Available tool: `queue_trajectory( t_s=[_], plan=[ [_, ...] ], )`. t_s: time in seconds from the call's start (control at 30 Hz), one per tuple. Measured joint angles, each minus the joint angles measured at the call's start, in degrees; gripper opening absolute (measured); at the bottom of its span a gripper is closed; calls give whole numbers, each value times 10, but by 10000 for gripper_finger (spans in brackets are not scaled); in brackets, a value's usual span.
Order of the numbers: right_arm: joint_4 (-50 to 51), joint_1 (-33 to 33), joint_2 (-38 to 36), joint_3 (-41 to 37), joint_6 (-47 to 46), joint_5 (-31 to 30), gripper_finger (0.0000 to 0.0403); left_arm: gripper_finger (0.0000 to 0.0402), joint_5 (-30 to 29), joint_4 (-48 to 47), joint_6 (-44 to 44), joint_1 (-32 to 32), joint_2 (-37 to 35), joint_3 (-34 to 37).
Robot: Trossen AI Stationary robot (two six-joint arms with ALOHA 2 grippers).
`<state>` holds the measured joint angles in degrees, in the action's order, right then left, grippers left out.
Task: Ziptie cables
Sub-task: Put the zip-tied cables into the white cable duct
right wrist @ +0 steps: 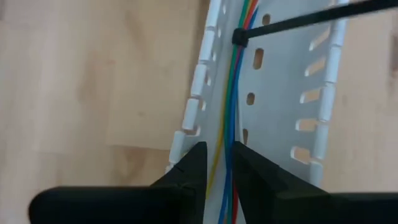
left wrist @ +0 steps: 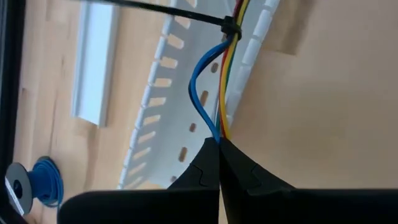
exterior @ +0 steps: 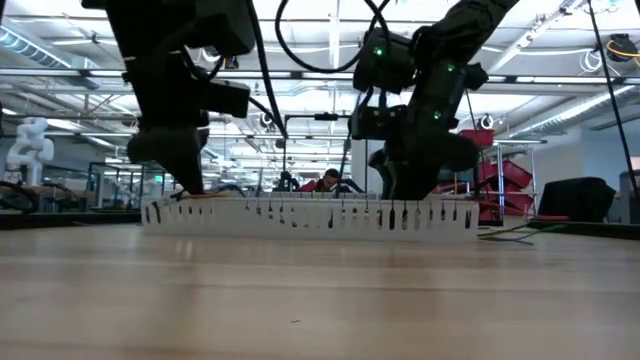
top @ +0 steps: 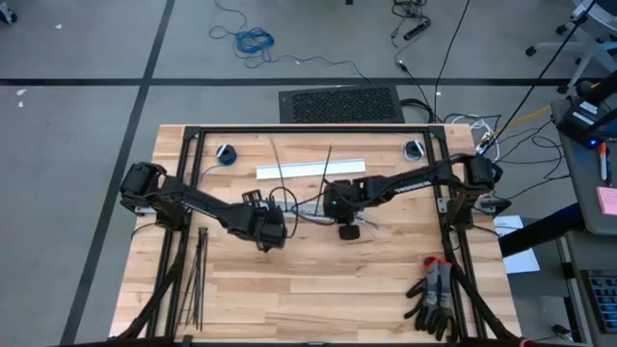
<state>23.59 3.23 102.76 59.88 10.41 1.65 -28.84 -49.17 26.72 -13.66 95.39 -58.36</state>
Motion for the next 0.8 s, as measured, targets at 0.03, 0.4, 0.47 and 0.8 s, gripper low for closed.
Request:
queue_trajectory(
  t_s=[0.03,0.4,0.47,0.8],
  plan=[
    [0,-4,0,0,0,1,68,0,3,-6,0,-4,0,-4],
    [26,-11,0,1,19,3,68,0,-46,-157,-5,-20,1,-91],
    [28,-11,0,1,22,3,68,0,-58,-177,-6,-17,1,-88],
    [31,-11,0,1,25,2,68,3,-37,-58,-72,-1,1,-19]
  ],
)
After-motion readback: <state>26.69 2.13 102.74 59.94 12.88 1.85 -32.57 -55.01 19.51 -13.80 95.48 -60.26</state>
